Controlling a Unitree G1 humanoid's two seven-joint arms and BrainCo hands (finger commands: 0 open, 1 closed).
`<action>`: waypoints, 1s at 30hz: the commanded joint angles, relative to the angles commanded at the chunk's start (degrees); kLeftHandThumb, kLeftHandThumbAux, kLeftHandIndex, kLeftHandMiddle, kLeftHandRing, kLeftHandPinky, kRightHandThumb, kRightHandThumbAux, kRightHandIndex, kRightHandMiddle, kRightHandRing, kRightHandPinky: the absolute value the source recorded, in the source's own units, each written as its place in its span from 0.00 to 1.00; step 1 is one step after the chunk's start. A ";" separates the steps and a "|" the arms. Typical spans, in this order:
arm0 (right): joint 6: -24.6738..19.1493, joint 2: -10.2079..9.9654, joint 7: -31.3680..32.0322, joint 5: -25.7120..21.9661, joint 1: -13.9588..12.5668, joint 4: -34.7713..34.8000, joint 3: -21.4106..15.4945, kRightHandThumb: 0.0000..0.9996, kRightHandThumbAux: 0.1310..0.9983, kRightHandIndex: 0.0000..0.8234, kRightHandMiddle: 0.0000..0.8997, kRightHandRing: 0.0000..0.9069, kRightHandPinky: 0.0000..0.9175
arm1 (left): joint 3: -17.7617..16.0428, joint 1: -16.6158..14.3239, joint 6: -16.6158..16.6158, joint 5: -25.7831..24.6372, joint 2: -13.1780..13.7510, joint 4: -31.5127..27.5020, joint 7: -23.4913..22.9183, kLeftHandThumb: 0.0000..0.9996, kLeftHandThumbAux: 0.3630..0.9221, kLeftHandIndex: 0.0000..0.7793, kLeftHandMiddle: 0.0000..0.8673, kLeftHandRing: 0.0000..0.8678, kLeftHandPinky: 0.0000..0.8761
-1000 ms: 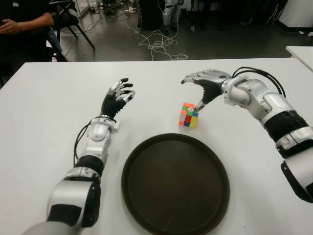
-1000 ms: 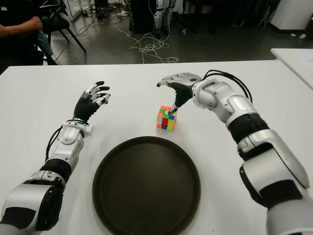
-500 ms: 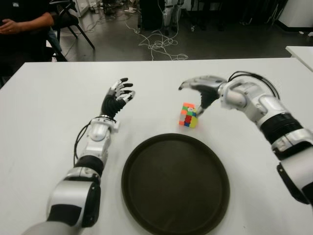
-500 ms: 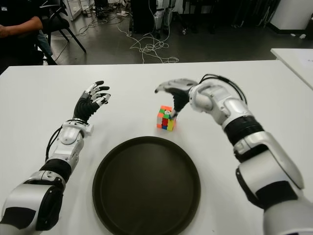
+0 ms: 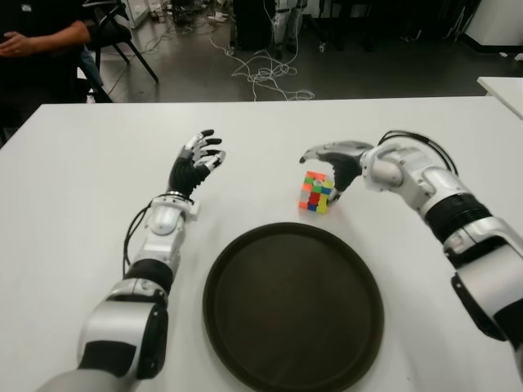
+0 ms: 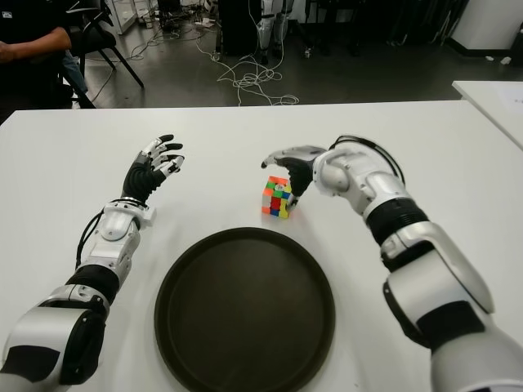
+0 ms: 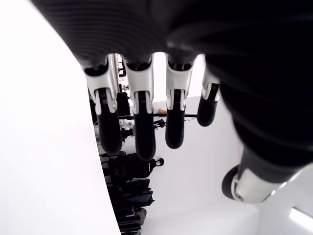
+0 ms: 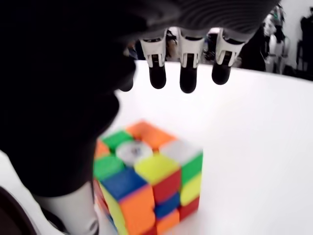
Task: Pick up the Rubik's Cube and put it in the plate
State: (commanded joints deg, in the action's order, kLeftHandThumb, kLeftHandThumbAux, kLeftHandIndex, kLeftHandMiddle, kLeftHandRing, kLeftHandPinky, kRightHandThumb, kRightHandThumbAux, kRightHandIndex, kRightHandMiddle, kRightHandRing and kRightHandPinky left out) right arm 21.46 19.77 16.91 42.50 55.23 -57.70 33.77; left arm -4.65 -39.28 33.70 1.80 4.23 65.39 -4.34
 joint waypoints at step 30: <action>1.45 -1.61 -4.59 0.44 1.57 -5.97 2.03 0.00 0.85 0.57 0.64 0.63 0.56 | -0.07 -0.03 0.24 0.44 -0.02 0.18 0.68 0.12 0.51 0.22 0.29 0.32 0.36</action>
State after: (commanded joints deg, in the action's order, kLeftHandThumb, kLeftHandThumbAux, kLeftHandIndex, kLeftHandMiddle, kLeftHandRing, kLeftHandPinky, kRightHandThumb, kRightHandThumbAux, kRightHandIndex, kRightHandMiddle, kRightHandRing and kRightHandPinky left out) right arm 22.90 18.17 12.32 42.93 56.81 -63.67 35.80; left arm -4.72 -39.31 33.93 2.24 4.21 65.57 -3.66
